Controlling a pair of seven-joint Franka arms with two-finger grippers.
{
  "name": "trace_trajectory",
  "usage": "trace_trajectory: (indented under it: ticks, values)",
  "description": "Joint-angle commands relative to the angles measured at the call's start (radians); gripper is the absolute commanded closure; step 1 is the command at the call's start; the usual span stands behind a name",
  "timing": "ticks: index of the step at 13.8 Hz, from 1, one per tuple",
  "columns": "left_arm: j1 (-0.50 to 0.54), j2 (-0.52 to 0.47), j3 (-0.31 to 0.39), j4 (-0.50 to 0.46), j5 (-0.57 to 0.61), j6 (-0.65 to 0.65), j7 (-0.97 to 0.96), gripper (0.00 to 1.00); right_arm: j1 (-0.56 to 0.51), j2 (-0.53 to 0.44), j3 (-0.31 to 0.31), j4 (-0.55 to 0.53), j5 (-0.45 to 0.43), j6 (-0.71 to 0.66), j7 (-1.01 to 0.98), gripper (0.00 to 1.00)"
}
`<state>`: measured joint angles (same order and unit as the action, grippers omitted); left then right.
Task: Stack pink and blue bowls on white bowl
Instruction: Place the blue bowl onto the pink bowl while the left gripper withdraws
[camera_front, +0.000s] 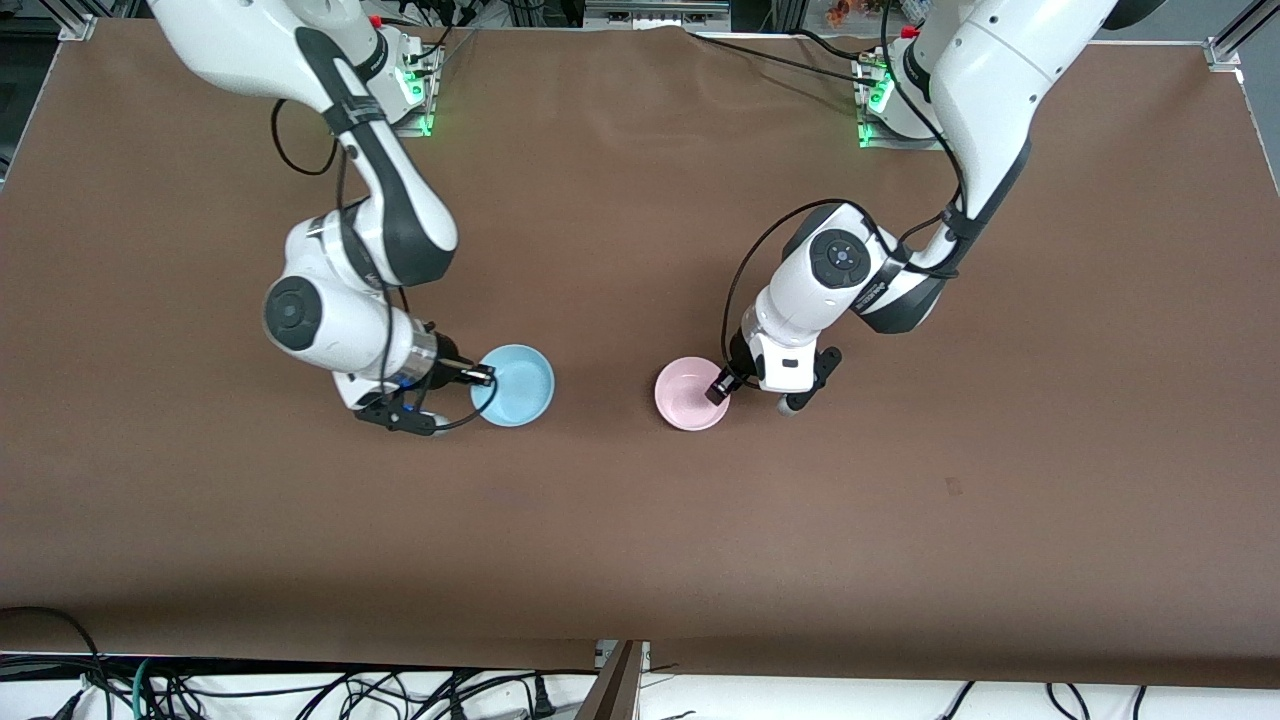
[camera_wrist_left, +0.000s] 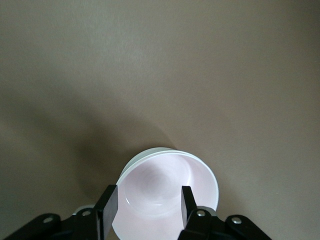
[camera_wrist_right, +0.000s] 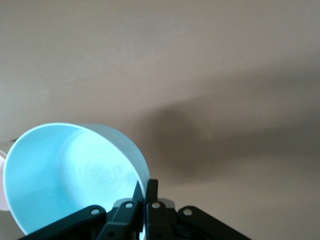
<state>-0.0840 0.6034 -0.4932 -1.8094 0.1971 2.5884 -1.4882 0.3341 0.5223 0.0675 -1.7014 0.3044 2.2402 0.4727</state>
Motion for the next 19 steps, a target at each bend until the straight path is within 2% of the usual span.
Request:
trace_trajectory:
  ticks: [1,3,4,6,8,11,13,15,17,19]
  values:
    - [0.017,-0.108,-0.007,0.022,-0.008,-0.156,0.046,0.42,0.066,0.028,-0.006,0.014,0.013,0.070,0.110,1.00]
    - [0.027,-0.212,0.001,0.054,-0.127,-0.313,0.188,0.42,0.111,0.062,-0.006,0.055,0.012,0.107,0.188,1.00]
    - [0.038,-0.271,0.027,0.082,-0.206,-0.426,0.297,0.42,0.135,0.079,-0.006,0.077,0.009,0.107,0.234,1.00]
    - [0.036,-0.377,0.132,0.136,-0.309,-0.655,0.501,0.42,0.192,0.129,-0.008,0.144,-0.001,0.121,0.341,1.00]
    - [0.032,-0.454,0.233,0.156,-0.334,-0.781,0.656,0.42,0.233,0.182,-0.009,0.212,-0.001,0.166,0.429,1.00]
    - [0.018,-0.557,0.391,0.147,-0.325,-0.910,0.907,0.40,0.281,0.225,-0.012,0.255,-0.002,0.229,0.484,1.00]
    - [0.010,-0.608,0.447,0.119,-0.286,-0.967,1.032,0.37,0.310,0.243,-0.014,0.256,-0.002,0.274,0.489,1.00]
    - [0.012,-0.639,0.449,0.093,-0.161,-0.982,1.124,0.28,0.335,0.260,-0.017,0.256,-0.005,0.303,0.494,1.00]
    - [0.012,-0.680,0.453,0.056,-0.131,-0.999,1.213,0.17,0.342,0.271,-0.018,0.258,-0.014,0.320,0.494,1.00]
    - [0.010,-0.712,0.452,0.036,-0.108,-1.020,1.285,0.10,0.348,0.285,-0.018,0.266,-0.016,0.331,0.494,1.00]
